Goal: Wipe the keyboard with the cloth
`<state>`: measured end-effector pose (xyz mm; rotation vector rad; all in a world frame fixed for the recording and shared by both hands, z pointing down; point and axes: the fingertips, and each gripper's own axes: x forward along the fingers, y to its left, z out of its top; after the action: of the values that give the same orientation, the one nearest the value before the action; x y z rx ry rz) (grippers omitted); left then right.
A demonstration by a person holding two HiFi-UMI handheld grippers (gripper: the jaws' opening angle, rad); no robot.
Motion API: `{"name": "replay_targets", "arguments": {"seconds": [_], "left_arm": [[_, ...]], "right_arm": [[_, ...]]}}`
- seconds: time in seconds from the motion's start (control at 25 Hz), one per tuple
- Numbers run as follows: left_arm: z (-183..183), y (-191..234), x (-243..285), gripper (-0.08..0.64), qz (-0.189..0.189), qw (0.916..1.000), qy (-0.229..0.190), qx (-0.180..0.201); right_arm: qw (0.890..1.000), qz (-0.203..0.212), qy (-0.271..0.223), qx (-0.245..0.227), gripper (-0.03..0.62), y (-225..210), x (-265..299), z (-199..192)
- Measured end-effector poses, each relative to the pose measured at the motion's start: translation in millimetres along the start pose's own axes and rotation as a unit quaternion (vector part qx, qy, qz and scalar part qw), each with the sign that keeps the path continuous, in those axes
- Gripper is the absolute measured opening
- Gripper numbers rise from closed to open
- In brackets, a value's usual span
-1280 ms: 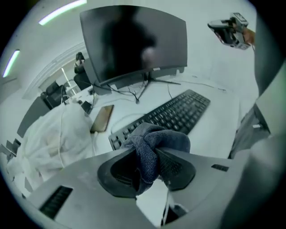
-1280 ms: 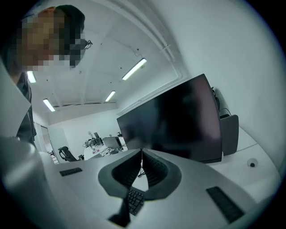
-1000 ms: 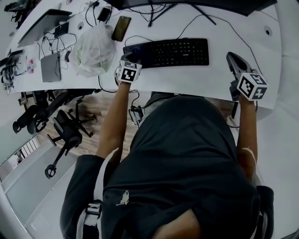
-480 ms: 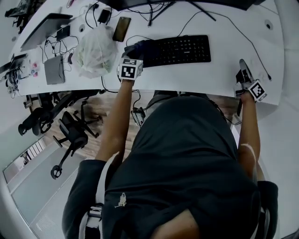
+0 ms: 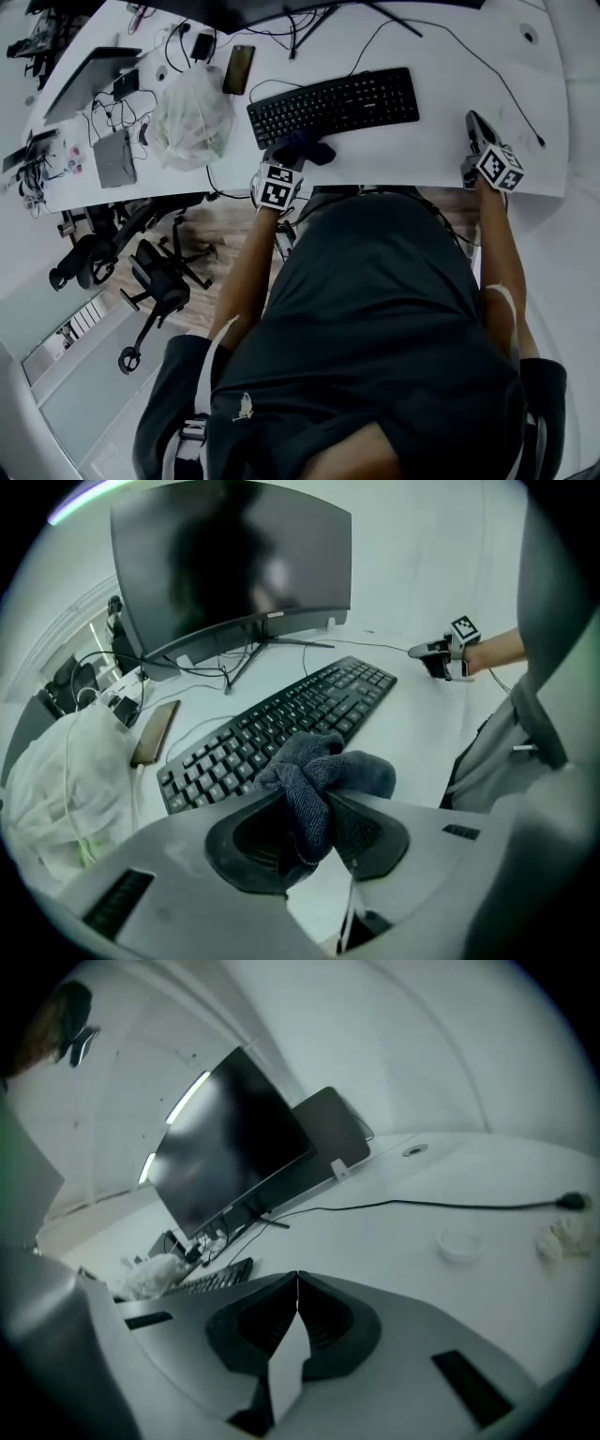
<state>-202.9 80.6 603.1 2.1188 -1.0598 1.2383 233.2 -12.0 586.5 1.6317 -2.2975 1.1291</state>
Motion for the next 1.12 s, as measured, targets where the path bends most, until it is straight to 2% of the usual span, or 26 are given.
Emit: {"name": "replay_targets", "arguments": {"seconds": [0.08,0.2,0.28,0.36,0.44,0.56,0.64,0.72,0.88,0.96,1.04,1.12], "left_arm": [[24.0,22.1,-4.2,0.109,0.017,0.9991,-0.034,-0.019],[83.2,76.0,-2.1,0.109,0.050,0.9926,-0.092,-0.060],[95.9,90.8,13.3,0.109,0.046,0.9944,-0.078,-0.054],[78.9,78.5,30.7,0.109,0.019,0.9986,-0.036,-0.034],[53.7,54.2,32.0,0.106,0.006,0.9995,-0.021,-0.023],[10.1,3.3,17.4,0.103,-0.034,0.9988,0.000,-0.036],[-8.3,-22.0,11.0,0.103,-0.056,0.9981,0.017,-0.018],[0.6,-17.1,8.0,0.103,-0.046,0.9989,0.002,-0.006],[81.4,43.3,10.0,0.103,-0.005,0.9961,-0.084,-0.027],[98.2,62.2,23.5,0.103,-0.001,0.9971,-0.073,-0.024],[87.0,63.7,37.1,0.103,-0.003,0.9987,-0.046,-0.022],[69.6,49.6,37.4,0.103,-0.010,0.9985,-0.044,-0.031]], "right_arm": [[0.996,0.003,0.041,-0.082,0.009,12.6,5.5,-11.7],[0.977,0.001,0.089,-0.195,0.009,28.0,9.4,-27.7],[0.964,-0.005,0.109,-0.244,0.010,33.5,12.1,-39.9],[0.953,-0.011,0.123,-0.276,0.011,36.7,14.7,-49.9],[0.951,-0.014,0.126,-0.283,0.011,37.1,16.0,-52.7],[0.952,-0.017,0.121,-0.280,0.011,35.6,15.3,-50.5],[0.950,-0.016,0.121,-0.287,0.011,35.7,15.0,-49.5],[0.950,-0.016,0.120,-0.286,0.011,35.4,14.8,-46.8],[0.950,-0.027,0.120,-0.288,0.011,32.9,13.5,-43.9],[0.948,-0.031,0.122,-0.293,0.011,33.8,15.0,-45.2],[0.948,-0.032,0.125,-0.291,0.011,34.4,14.8,-48.3],[0.950,-0.031,0.125,-0.284,0.011,34.5,14.5,-49.6]]}}
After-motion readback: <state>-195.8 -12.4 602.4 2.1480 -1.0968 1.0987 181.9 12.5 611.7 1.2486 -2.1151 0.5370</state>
